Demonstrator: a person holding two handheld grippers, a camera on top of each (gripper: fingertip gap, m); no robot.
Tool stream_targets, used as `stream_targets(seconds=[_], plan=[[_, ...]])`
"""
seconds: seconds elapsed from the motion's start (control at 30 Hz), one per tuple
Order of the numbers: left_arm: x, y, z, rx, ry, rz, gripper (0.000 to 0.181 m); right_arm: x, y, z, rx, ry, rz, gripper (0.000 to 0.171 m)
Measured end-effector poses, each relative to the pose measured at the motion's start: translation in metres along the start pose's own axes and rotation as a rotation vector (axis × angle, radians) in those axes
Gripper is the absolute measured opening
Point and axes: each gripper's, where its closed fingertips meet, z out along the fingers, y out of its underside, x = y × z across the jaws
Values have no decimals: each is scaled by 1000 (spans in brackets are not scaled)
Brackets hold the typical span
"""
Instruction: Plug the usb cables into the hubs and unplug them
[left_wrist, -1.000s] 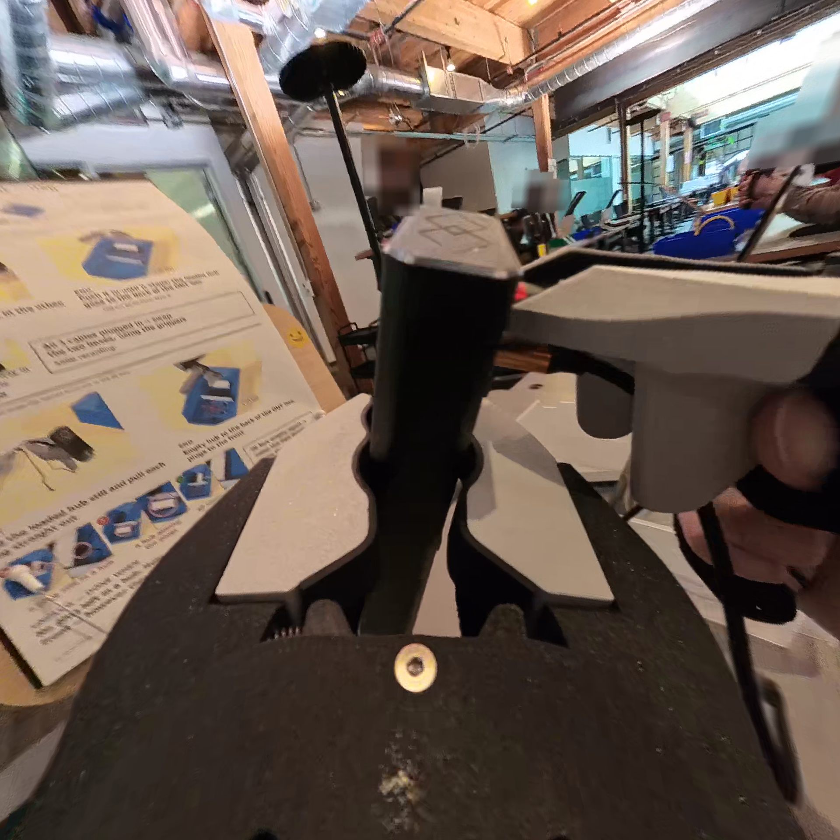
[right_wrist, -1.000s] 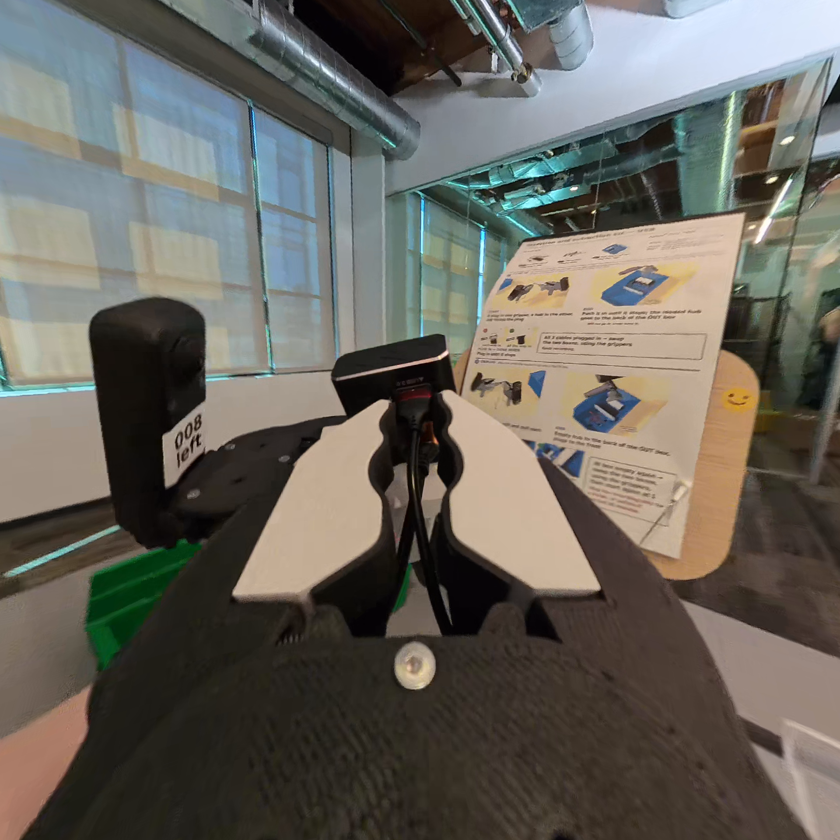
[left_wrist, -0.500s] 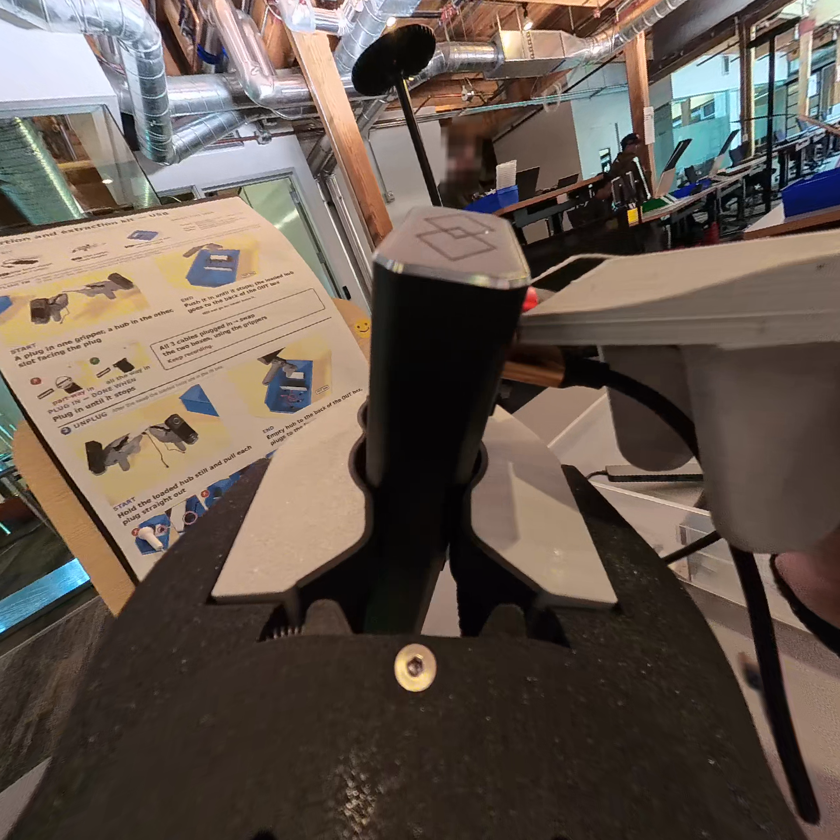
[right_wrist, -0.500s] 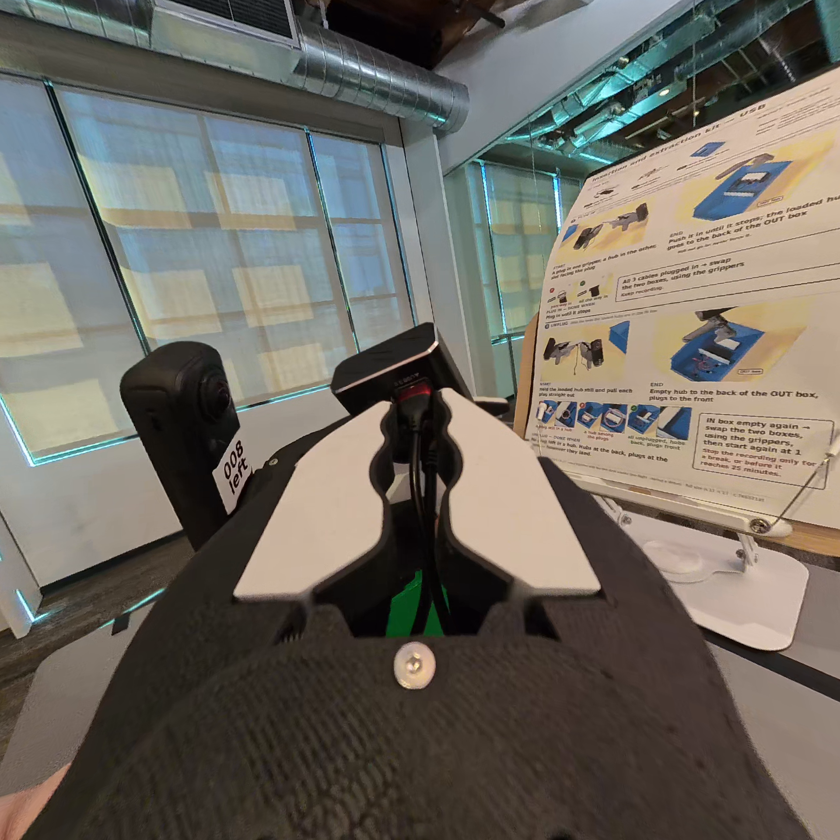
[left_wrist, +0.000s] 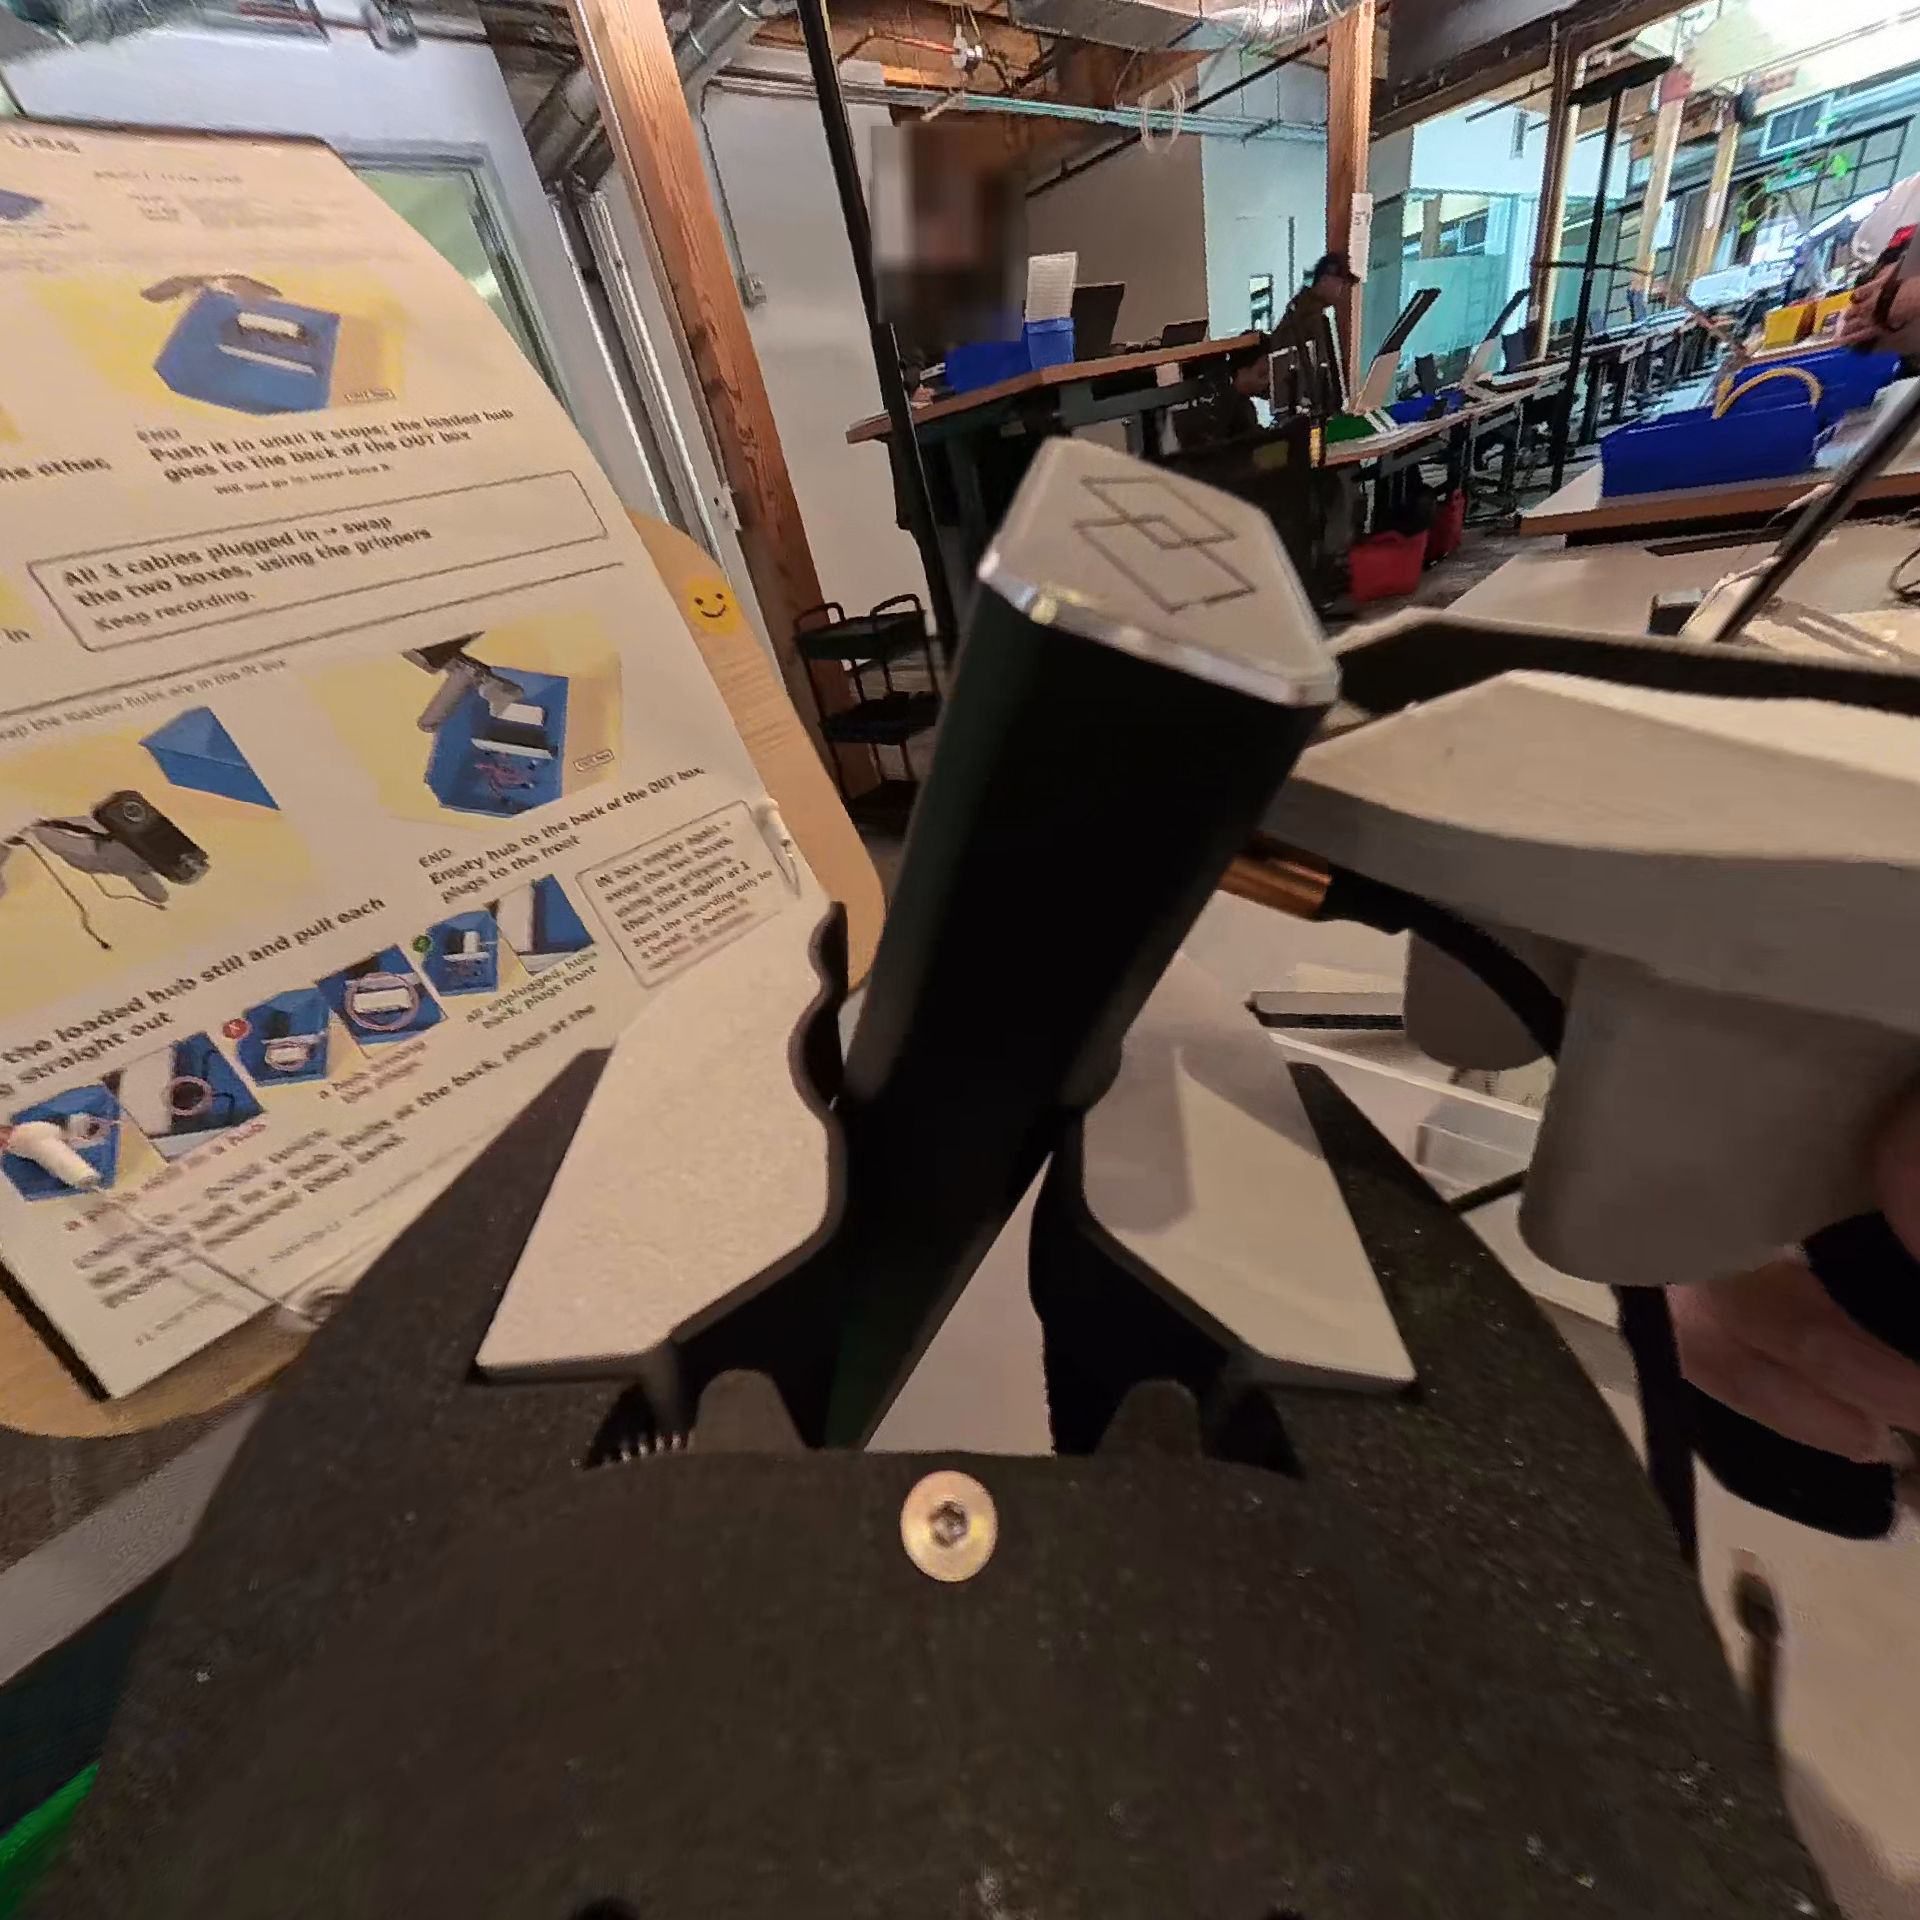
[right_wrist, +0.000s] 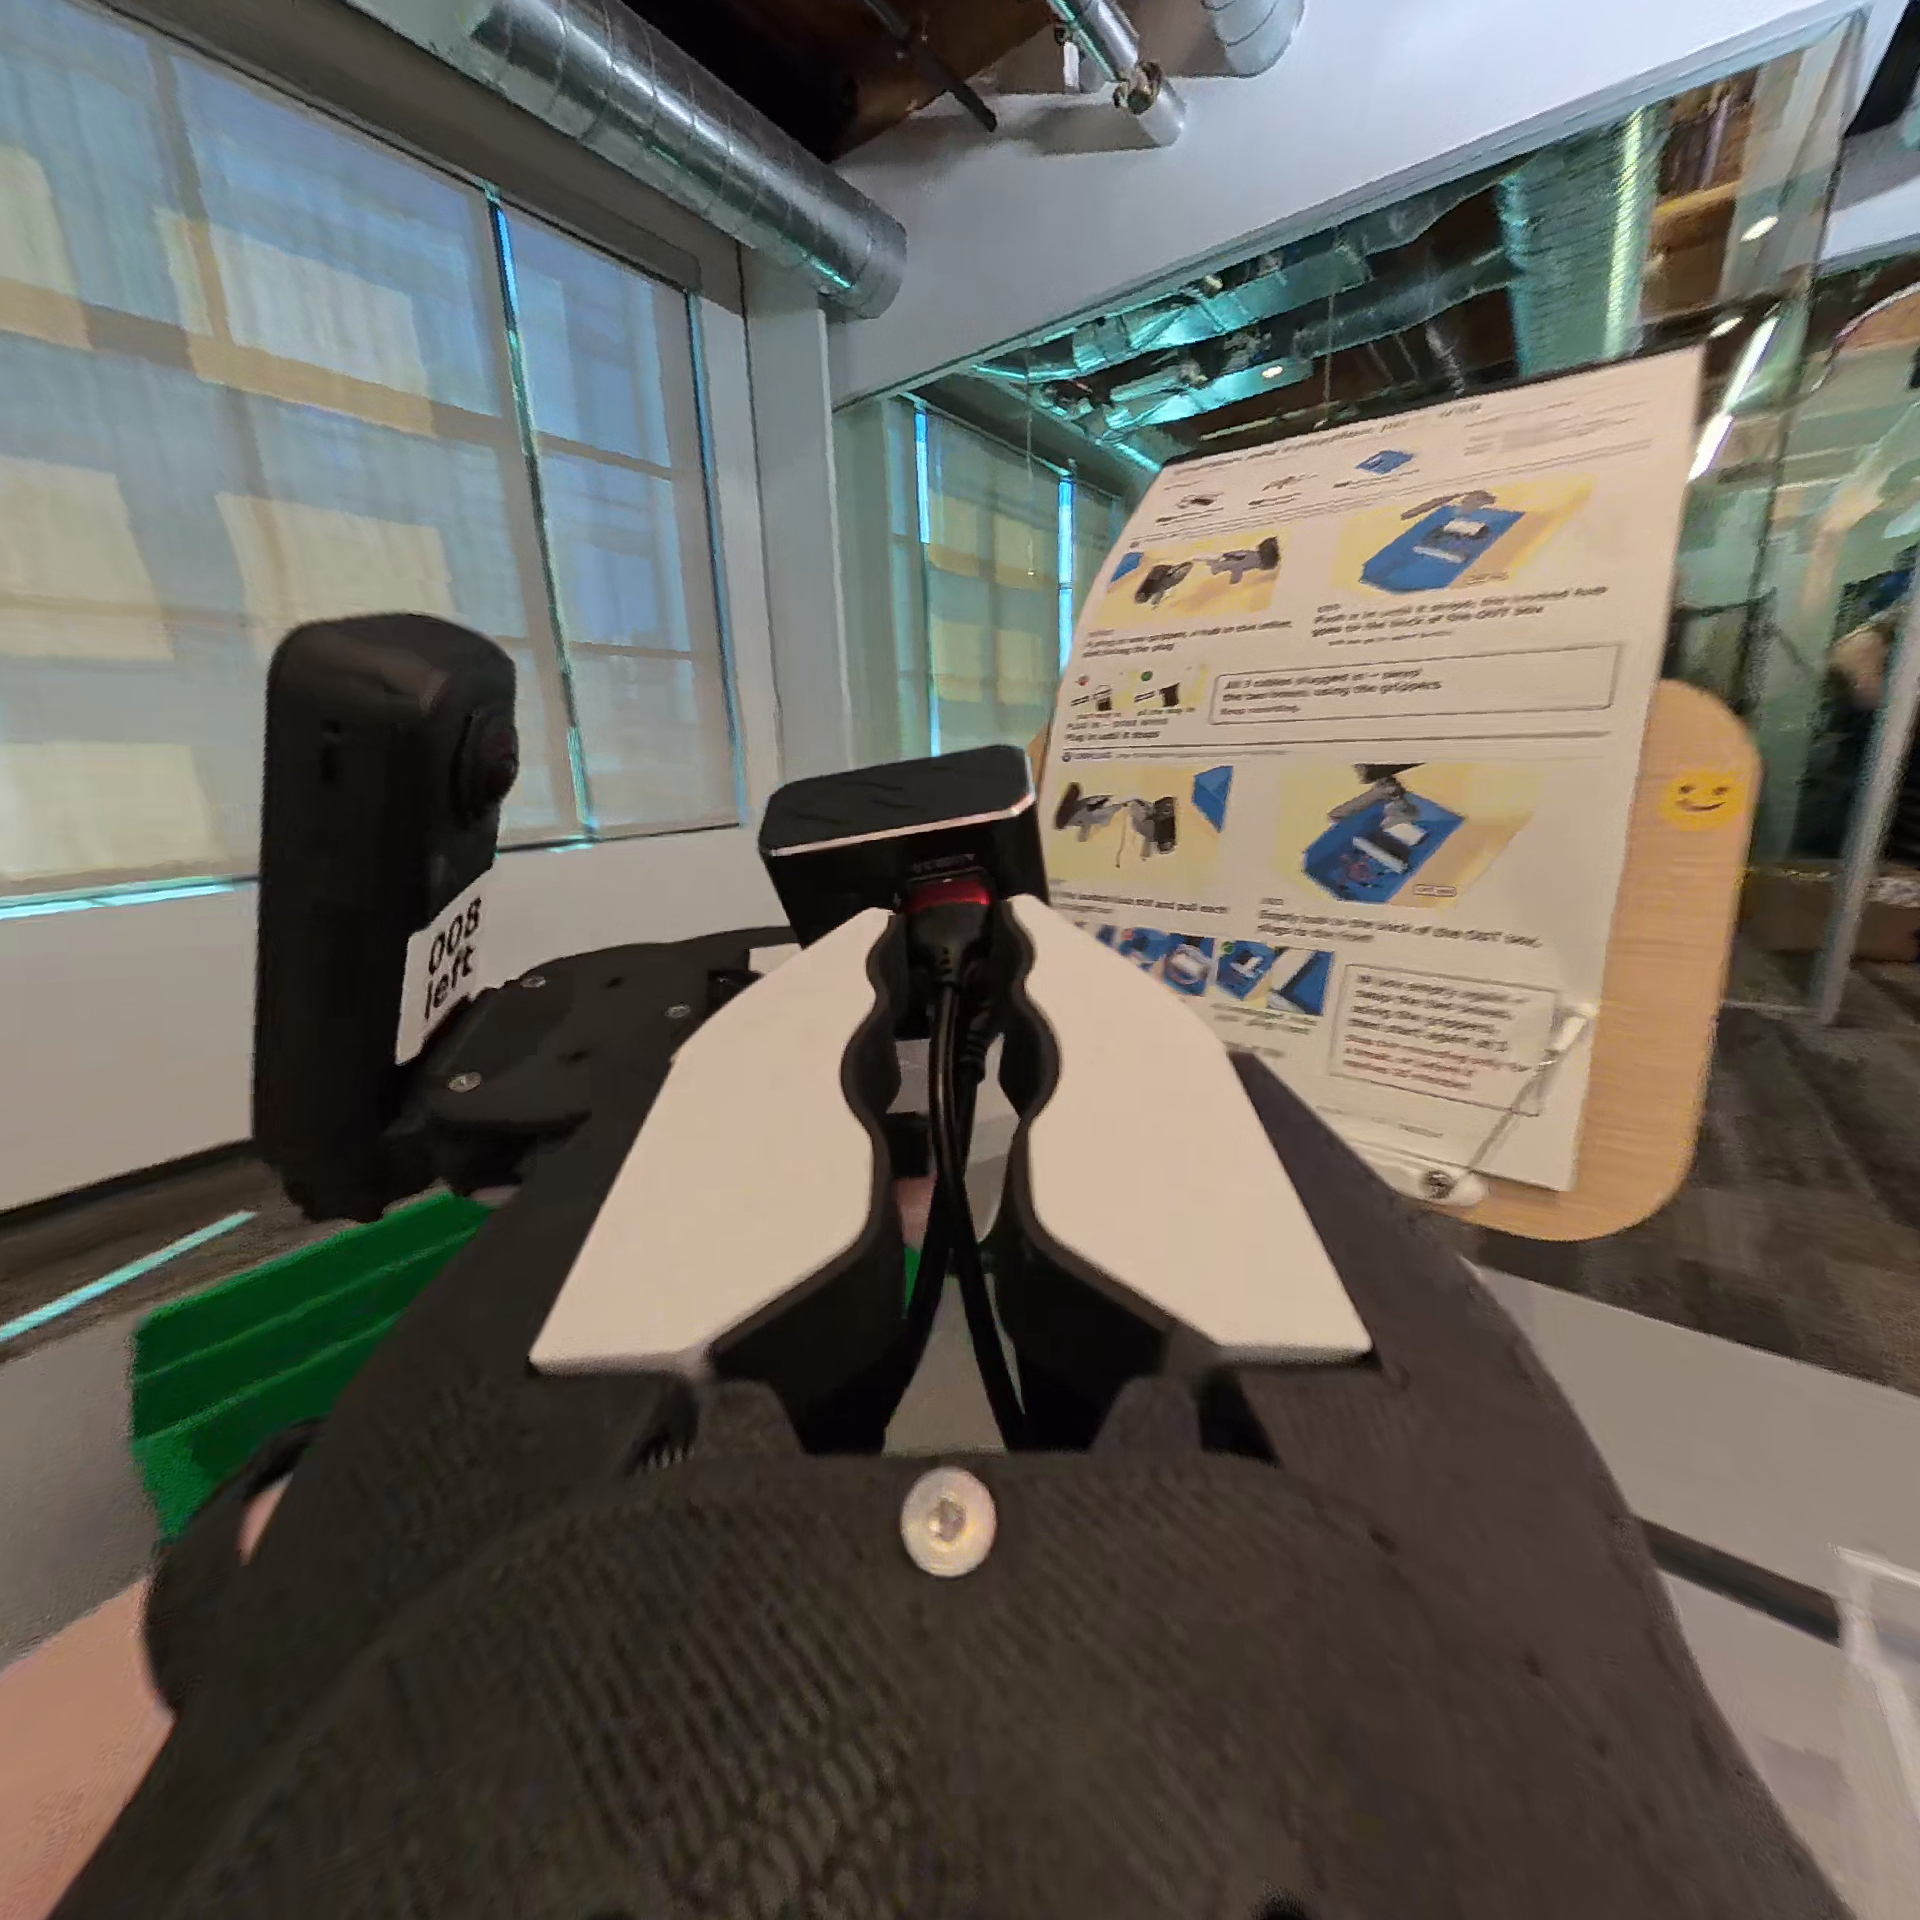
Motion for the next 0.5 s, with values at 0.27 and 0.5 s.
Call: stream_targets(seconds=[0.27, 0.5], plan=[[8, -5, 1, 22, 48, -96, 39, -1, -7, -2, 21, 92, -159, 16], [24, -23, -8, 40, 156, -105, 37, -6, -21, -8, 34, 17, -194, 16]])
